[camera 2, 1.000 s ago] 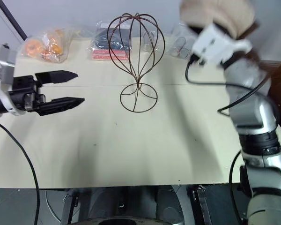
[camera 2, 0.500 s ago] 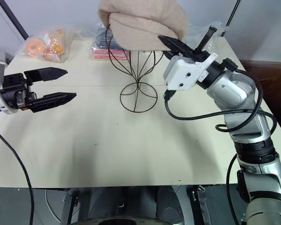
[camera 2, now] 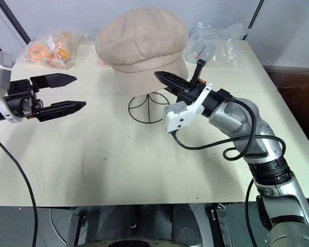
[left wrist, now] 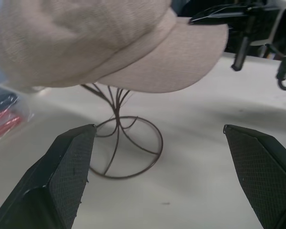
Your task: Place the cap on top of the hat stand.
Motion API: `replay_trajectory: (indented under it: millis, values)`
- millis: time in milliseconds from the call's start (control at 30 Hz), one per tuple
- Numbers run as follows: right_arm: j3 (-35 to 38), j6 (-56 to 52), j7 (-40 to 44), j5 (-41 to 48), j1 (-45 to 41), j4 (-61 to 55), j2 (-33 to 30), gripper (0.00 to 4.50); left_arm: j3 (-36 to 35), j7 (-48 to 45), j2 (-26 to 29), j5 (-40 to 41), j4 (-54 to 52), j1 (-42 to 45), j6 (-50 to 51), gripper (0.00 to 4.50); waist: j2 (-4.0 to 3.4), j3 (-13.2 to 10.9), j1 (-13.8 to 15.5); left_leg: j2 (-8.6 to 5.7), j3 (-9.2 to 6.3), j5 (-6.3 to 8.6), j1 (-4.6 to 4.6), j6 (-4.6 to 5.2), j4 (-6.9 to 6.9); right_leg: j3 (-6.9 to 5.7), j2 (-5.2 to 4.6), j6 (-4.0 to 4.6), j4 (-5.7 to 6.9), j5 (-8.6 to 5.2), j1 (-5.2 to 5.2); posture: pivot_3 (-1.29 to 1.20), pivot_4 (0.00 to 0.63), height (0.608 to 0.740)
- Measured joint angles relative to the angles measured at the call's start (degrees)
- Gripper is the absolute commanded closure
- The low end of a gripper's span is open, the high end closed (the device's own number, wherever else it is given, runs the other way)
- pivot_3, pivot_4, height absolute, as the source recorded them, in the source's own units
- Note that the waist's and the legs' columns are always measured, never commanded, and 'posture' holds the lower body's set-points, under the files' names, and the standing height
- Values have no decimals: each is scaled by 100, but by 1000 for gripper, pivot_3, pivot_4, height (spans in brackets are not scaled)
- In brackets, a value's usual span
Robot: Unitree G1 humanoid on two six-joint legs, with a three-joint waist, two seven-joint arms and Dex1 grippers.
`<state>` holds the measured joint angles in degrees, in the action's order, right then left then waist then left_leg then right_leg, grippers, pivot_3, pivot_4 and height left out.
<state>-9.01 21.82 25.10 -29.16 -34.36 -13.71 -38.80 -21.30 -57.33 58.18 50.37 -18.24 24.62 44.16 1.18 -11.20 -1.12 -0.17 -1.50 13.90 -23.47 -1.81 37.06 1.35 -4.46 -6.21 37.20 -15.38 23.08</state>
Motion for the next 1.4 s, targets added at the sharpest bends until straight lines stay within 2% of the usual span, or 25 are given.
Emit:
replay_trajectory:
  millis: [133, 233, 300, 433, 533, 633, 700, 800, 900, 967, 1200, 1400]
  values:
    - [-82, -229, 150, 23, 79, 30, 168, 3047, 192, -11, -24, -234, 3, 1, -199, 0, 1, 0, 5, 0, 0, 0, 1, 0, 1, 0, 0, 0, 0, 0, -2, 0, 150, 740]
    - [-205, -399, 293, 24, 213, 37, 264, 1429, 444, 20, -158, -393, -1, 15, -320, 0, 0, 0, 18, -1, 0, 0, 0, 0, 2, 0, 0, 0, -1, 0, -3, 0, 150, 740]
    - [-225, -442, 340, 23, 244, 27, 284, 648, 547, 47, -216, -477, -53, 46, -372, 0, 0, 0, 16, -2, -1, 0, 0, 0, 2, 0, -1, 0, 0, 0, -3, 0, 150, 740]
    - [-92, -524, 551, 276, 684, -216, 115, 648, 790, 144, -272, -781, -355, 65, -643, 0, 1, 0, 34, -1, -2, 0, -1, 0, 1, 0, -1, 0, -2, 0, -4, 0, 150, 740]
    - [285, -588, 808, 730, 1096, -414, -213, 648, 903, 243, -332, -977, -581, 38, -790, 0, 0, 0, 42, -2, -2, 0, -1, 0, 2, 0, -3, 0, -4, 0, -7, 0, 150, 740]
    - [979, -794, 1343, 1924, 1443, -812, -659, 648, 1040, 301, -352, -1299, -786, 29, -1094, 0, -2, -2, 43, 0, -3, 0, 2, 1, 2, -1, -3, 0, -5, 0, -12, 0, 150, 740]
    - [1348, -1250, 1606, 2712, 1409, -1185, -785, 648, 1148, 346, -428, -1455, -828, 80, -1244, 0, -2, -2, 10, 5, -3, 1, 12, 1, 0, 0, 2, 0, -5, 0, -19, 0, 150, 740]
    - [1756, -2489, 2044, 4077, 1365, -1529, -1071, 648, 1426, 394, -498, -1956, -830, 249, -1721, 0, -2, -2, 30, 7, -6, 0, 12, 1, 2, -3, 3, 0, -6, 0, -24, 0, 150, 740]
    - [2291, -3960, 2537, 5404, 1350, -1411, -1650, 648, 1803, 365, -577, -2641, -728, 317, -2453, 0, -3, -2, 57, 4, -4, 1, 10, 1, 5, -2, -6, 19, -13, -10, -29, 0, 150, 740]
    - [2606, -4678, 2697, 6035, 1273, -1206, -1837, 88, 2031, 255, -579, -3017, -654, 312, -2922, 0, -1, -2, 55, 4, -4, 1, 9, 2, 6, -2, -7, 20, -21, -11, -31, 0, 150, 740]
    - [3117, -6337, 3112, 7521, 1333, -971, -2251, 40, 2451, 154, -792, -4061, -397, 297, -4387, 0, -6, -3, 50, 5, -1, 3, 8, 4, 3, -1, -5, 18, -21, -10, -27, 0, 150, 740]
    - [3247, -7143, 3155, 8513, 1091, -1034, -2387, 40, 3081, 792, -1713, -5188, 52, 580, -5371, 0, -4, -4, 70, 0, -3, 3, 3, 5, 10, -2, -6, 0, -22, 0, -27, 0, 150, 740]
